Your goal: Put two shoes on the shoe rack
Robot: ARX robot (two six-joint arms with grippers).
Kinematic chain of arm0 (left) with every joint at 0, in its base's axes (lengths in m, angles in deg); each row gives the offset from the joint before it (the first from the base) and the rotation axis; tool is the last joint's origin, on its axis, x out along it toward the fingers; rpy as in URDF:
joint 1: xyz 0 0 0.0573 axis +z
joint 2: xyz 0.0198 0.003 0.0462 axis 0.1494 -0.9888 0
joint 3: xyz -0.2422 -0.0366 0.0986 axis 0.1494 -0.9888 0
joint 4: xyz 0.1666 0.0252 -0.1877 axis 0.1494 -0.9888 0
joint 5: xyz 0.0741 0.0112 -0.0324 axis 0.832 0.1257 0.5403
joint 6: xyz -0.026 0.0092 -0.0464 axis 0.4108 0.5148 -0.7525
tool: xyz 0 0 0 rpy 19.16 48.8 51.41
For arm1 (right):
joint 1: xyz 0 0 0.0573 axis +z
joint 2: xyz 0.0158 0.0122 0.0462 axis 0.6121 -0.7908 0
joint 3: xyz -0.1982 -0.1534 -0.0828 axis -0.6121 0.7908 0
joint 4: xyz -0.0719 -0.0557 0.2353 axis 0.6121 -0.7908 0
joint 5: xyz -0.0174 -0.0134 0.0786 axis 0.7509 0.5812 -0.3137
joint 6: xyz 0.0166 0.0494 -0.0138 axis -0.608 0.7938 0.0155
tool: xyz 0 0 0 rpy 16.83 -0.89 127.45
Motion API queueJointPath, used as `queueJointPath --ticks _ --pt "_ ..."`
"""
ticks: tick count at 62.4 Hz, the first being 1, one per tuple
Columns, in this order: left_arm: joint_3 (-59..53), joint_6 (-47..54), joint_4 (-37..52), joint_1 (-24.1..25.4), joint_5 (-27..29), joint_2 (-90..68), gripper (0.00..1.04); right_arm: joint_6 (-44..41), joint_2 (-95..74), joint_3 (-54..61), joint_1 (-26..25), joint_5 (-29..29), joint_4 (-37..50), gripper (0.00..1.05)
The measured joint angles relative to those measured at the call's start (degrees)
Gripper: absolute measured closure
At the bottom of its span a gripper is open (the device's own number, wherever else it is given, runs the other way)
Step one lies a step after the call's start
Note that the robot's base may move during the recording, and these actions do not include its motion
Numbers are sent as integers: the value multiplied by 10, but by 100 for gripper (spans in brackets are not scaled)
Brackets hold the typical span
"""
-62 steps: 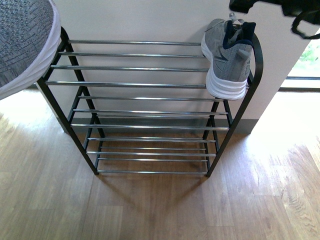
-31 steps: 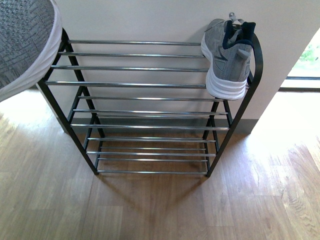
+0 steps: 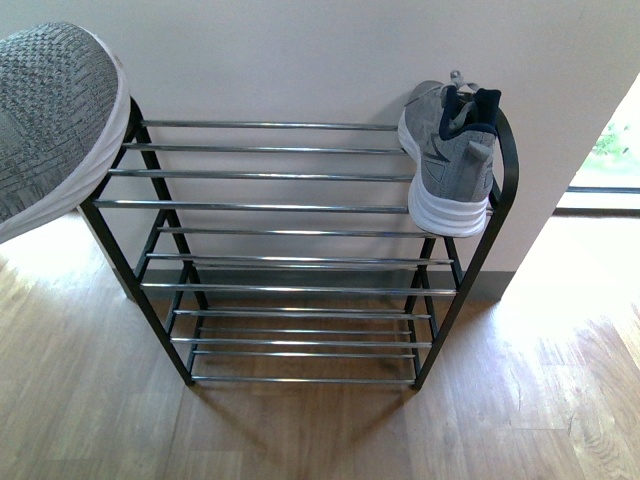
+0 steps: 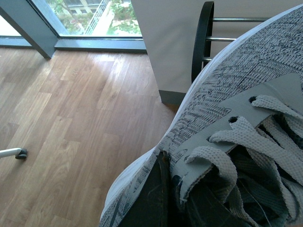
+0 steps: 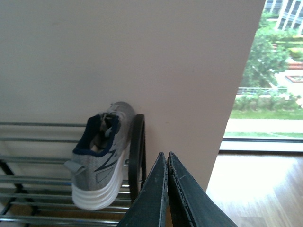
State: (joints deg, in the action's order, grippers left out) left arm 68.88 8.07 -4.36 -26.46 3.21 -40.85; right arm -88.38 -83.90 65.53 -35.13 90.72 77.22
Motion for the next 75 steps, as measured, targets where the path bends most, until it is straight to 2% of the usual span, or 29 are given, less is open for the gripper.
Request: queueJointPath --ticks 7,29,37,75 --pt "0 0 0 0 0 0 104 0 40 29 -23 -13 -12 103" --pt "0 0 0 0 0 0 104 0 167 90 -24 -16 -79 103" --pt "0 0 0 0 0 0 104 0 178 116 -25 -16 -61 103" --pt "0 0 0 0 0 0 104 0 405 125 -25 -17 -266 103"
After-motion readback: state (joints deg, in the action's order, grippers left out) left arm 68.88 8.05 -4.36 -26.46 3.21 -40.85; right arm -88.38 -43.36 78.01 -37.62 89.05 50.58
